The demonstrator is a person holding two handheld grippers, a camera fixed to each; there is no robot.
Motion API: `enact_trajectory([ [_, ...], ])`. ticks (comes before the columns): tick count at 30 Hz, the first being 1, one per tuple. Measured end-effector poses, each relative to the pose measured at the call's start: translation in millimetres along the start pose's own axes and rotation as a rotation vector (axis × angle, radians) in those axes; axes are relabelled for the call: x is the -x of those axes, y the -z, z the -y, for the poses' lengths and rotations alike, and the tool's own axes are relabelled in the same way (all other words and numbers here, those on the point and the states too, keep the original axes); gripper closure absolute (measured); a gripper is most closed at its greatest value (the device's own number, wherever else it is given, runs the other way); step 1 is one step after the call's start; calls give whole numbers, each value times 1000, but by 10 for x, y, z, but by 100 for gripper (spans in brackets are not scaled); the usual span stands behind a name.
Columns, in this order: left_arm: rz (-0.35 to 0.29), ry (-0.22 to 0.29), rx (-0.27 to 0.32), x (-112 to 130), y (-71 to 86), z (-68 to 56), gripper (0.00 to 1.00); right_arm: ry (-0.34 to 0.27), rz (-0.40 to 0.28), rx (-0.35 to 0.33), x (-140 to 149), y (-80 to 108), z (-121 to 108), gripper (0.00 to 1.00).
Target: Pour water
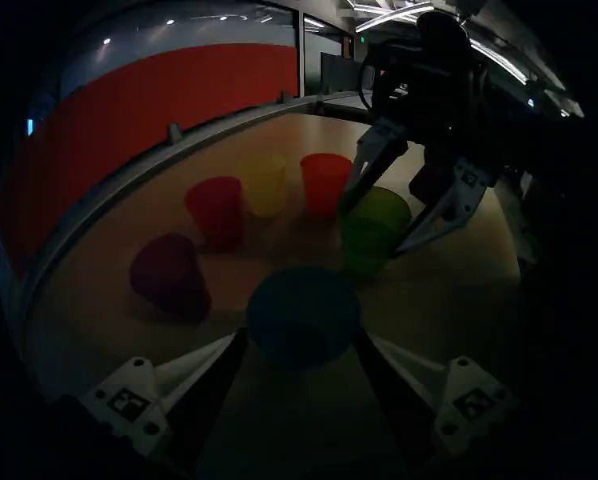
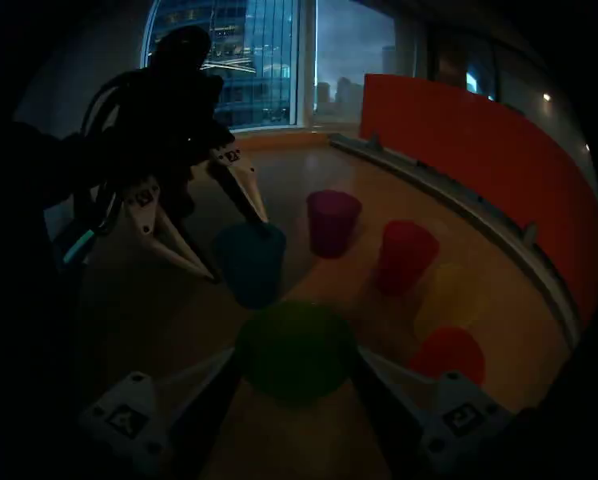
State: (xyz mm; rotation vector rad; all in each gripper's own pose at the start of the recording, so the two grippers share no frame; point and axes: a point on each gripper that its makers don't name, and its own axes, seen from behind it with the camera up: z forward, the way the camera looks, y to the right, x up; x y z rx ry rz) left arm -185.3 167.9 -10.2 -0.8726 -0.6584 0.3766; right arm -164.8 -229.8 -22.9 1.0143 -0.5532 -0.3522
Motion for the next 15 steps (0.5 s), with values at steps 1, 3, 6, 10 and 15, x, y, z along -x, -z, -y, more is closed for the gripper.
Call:
enact_trajectory([
  [1, 1, 2, -2, 6, 5, 1, 4, 0, 0, 0, 3, -6, 0, 4],
  [3, 2, 5, -4, 17, 15, 2, 3, 0, -1, 1, 9, -17, -2, 4],
  [6, 2, 11, -6, 34, 31, -2, 3, -4, -3, 4, 24, -30, -13, 4],
  [10, 4, 18, -9, 59, 53, -7, 2, -6, -1, 8, 55, -33, -20, 4],
  [15, 6, 26, -13, 84, 78, -9, 2, -10, -2, 11, 77, -16, -17, 3],
])
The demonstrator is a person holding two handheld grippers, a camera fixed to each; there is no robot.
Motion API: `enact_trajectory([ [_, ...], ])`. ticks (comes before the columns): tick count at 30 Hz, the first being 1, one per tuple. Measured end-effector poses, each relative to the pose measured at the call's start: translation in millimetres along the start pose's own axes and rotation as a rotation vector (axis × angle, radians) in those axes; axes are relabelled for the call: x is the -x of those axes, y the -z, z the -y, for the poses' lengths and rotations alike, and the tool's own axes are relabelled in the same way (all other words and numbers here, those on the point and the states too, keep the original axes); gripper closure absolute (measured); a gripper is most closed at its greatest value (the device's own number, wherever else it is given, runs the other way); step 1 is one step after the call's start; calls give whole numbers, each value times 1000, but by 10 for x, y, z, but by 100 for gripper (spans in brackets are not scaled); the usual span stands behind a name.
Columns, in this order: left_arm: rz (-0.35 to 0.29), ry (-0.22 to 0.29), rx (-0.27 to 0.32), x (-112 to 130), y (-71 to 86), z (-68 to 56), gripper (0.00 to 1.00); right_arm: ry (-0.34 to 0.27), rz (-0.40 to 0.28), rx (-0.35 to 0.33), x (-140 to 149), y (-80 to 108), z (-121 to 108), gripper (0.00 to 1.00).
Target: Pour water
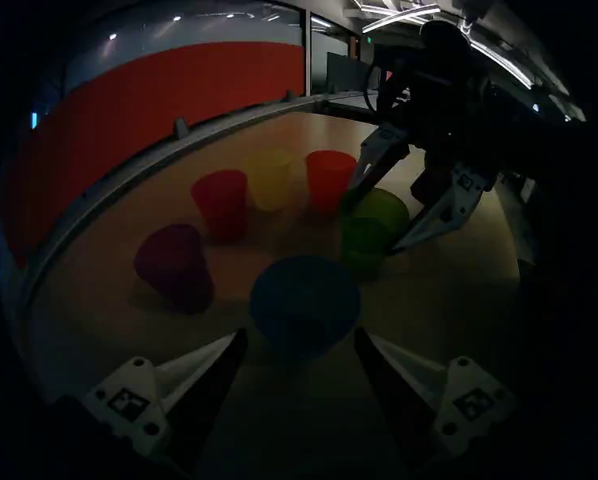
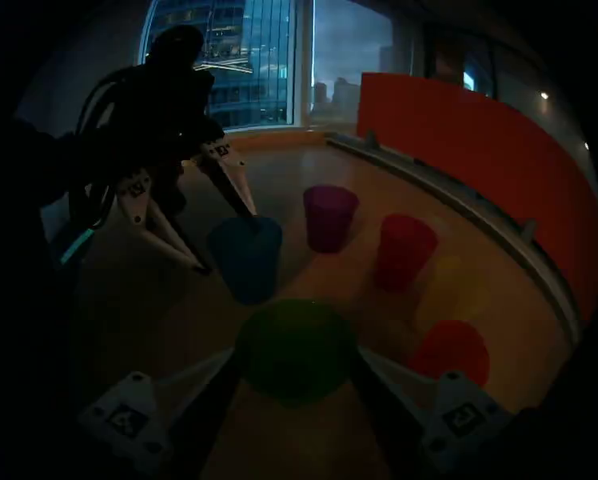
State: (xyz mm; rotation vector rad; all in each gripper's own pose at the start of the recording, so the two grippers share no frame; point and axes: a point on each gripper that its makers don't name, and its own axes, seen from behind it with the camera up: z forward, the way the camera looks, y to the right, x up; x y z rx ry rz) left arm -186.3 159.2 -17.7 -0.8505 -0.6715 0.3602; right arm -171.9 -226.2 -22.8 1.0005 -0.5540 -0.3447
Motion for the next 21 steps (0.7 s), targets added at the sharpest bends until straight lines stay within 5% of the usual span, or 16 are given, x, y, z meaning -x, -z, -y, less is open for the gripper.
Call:
enact_trajectory([
  [21, -22, 42, -11, 20, 119, 7, 1, -62, -15, 33, 70, 112, -22, 2],
])
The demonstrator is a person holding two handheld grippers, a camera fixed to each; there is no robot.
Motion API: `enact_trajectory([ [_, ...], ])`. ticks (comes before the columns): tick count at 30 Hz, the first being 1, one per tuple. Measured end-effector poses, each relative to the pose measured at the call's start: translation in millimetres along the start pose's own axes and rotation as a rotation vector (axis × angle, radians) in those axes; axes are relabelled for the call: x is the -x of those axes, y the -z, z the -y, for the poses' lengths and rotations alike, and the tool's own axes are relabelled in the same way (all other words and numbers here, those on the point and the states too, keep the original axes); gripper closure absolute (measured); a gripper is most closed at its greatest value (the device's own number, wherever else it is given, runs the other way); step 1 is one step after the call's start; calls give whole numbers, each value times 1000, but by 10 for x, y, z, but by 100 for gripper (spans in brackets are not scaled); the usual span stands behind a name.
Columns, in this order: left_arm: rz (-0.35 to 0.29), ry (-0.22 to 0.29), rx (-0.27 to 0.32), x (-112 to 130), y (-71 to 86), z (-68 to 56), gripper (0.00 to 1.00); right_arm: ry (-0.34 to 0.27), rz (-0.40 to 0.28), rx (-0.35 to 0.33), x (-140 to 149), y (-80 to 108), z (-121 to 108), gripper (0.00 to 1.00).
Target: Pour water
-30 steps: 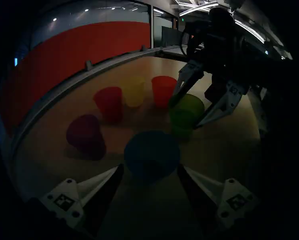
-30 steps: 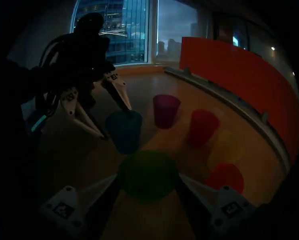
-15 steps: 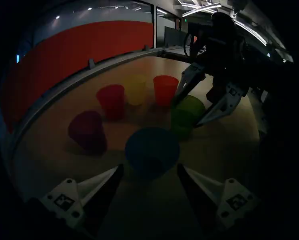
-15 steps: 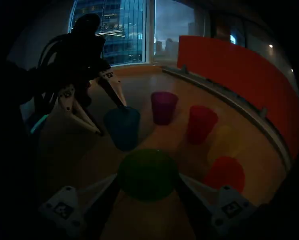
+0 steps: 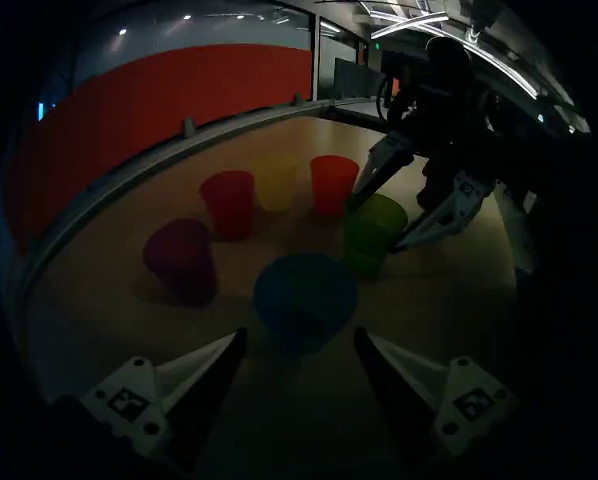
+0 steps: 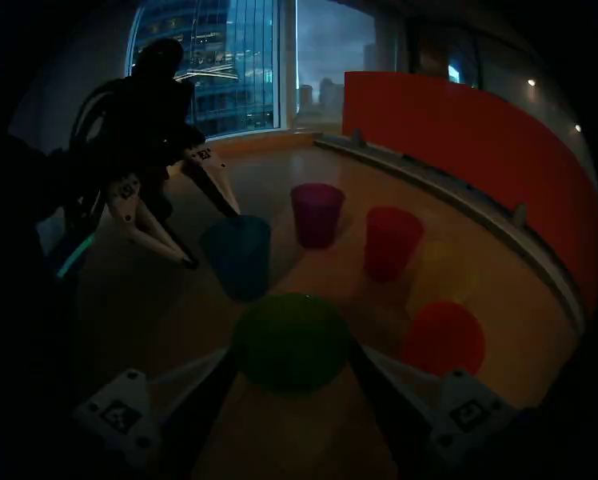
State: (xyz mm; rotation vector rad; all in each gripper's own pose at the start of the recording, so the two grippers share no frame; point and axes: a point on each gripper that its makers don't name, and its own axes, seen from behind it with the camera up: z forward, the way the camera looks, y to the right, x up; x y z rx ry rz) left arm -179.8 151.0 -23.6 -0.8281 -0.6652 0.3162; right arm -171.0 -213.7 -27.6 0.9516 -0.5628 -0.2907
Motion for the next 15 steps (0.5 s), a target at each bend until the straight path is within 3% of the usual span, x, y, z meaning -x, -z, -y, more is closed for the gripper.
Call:
enact_trajectory([
  [15, -75, 74, -71, -52, 327, 87, 1, -30, -26, 93, 102, 451, -79, 2],
])
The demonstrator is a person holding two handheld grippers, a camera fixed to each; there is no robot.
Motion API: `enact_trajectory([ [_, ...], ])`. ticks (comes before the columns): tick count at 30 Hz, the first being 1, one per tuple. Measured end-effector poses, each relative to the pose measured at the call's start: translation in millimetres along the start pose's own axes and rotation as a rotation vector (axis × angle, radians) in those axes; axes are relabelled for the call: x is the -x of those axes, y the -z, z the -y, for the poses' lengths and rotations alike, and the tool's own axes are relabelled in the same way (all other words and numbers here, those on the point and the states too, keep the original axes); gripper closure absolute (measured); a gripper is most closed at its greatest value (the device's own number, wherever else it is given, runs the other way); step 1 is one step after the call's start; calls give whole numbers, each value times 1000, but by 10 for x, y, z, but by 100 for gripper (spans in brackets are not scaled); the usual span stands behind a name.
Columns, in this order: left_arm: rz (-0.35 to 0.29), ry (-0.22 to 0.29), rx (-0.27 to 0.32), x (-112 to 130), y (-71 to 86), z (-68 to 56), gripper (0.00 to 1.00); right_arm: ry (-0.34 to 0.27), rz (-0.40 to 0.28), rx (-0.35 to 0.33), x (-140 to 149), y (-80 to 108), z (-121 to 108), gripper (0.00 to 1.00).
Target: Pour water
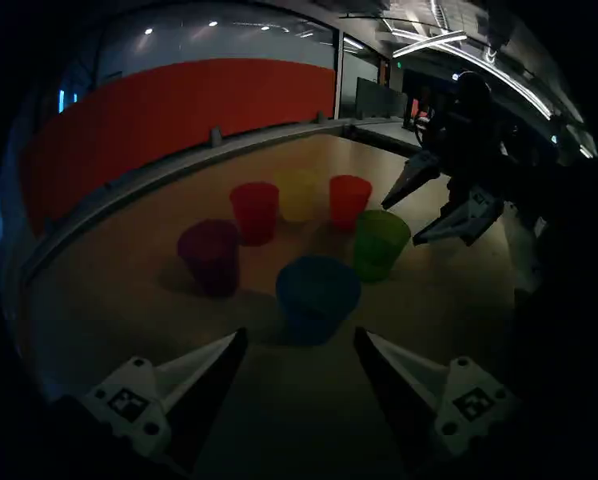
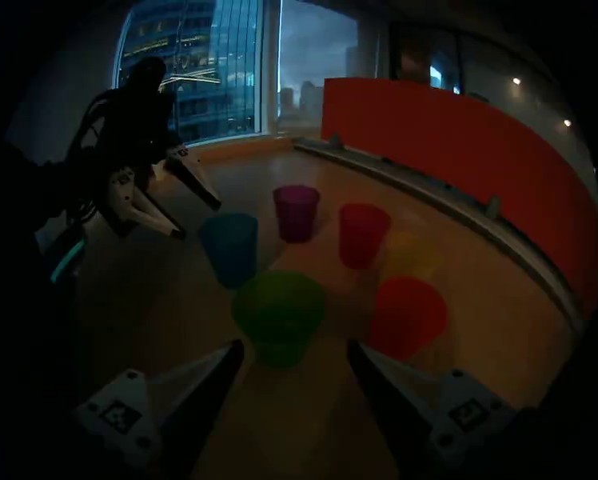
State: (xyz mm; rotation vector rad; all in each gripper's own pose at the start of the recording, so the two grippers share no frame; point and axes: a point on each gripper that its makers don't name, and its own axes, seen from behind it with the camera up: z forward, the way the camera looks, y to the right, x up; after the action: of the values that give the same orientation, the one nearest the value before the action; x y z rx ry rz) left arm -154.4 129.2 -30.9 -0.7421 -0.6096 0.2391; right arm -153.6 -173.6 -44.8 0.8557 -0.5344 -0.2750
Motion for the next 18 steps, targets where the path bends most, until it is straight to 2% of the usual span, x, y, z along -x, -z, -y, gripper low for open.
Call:
enact_trajectory([
  [9, -64, 26, -43, -113, 155, 11, 1, -39, -75, 52, -184, 232, -63, 1],
  [18, -152, 48, -138, -291, 307, 186, 1, -48, -150, 131, -405, 447, -156, 1],
])
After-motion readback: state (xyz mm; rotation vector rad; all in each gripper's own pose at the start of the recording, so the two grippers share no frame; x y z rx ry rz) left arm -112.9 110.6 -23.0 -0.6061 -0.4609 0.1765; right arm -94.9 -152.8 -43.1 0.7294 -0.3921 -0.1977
